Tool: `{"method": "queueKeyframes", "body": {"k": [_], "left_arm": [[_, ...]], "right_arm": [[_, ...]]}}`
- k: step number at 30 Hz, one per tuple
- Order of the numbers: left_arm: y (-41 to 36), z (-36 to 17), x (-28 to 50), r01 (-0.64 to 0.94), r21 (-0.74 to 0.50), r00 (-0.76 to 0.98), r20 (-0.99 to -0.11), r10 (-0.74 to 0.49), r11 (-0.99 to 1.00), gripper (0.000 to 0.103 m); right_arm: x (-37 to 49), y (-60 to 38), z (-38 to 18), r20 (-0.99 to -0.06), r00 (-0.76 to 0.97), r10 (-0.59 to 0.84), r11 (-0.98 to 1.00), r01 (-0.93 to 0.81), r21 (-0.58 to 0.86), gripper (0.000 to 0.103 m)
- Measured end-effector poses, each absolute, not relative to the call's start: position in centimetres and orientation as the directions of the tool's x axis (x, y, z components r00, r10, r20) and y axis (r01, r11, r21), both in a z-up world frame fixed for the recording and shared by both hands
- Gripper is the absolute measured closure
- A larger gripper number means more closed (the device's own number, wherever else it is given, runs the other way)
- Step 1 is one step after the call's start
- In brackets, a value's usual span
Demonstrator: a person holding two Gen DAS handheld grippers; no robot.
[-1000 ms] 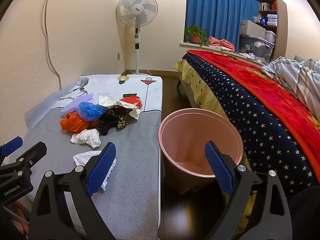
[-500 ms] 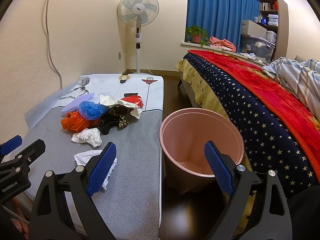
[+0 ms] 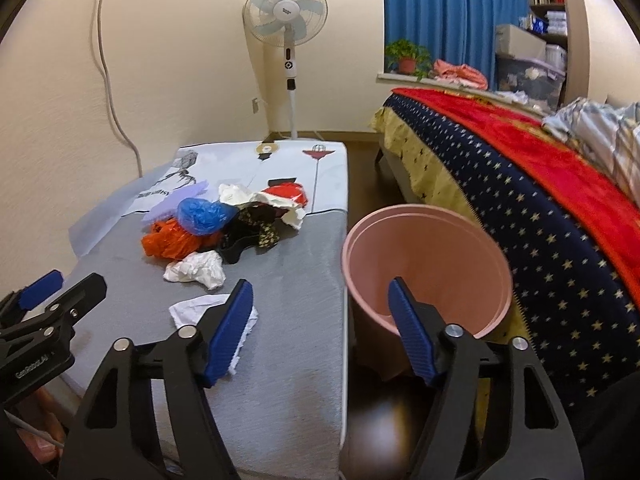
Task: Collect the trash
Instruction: 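Grasp the white crumpled tissue with the right tool while the left tool grasps the orange bag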
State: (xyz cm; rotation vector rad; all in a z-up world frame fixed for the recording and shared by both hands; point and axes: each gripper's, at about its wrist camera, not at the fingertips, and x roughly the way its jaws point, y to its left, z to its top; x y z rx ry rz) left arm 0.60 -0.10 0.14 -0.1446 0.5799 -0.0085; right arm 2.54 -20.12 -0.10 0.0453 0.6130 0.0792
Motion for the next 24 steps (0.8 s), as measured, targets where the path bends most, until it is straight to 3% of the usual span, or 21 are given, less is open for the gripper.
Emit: {"method": "queueKeyframes", "body": {"k": [5, 10, 22, 23, 24], "left_arm": [[0.8, 0.2, 1.6, -0.04, -0.157, 0.831, -0.554, -0.054, 0.987, 0.04], [2.0, 0.3, 3.3, -0.056, -0.165, 0.827, -0.561, -0.047, 0.985, 0.052], [2.8, -1.1, 8.9, -0.056, -0.154, 0.804, -0.593, -0.047, 0.987, 0.053], [2.8, -1.3, 9.3, -0.055, -0.154, 0.801, -0.597, -0.048, 0.987, 0.053], [2.7, -1.6, 9.9, -0.055, -0.155, 0.797, -0.602, -0.051, 0.986, 0.053]], "right_arm": [[3.3, -19.4, -1.0, -0.591, 0.791, 0.158, 0.987, -0.106, 0.122, 0.043], [4.4, -17.7, -2.6, -0.616, 0.756, 0.221, 0.975, -0.156, 0.159, 0.044], [8.1, -15.0, -6.9, -0.707, 0.627, 0.328, 0.945, -0.214, 0.248, 0.044], [8.4, -14.8, -7.2, -0.715, 0.613, 0.337, 0.941, -0.218, 0.257, 0.046], [8.5, -14.8, -7.5, -0.719, 0.602, 0.346, 0.938, -0.221, 0.266, 0.056]]}}
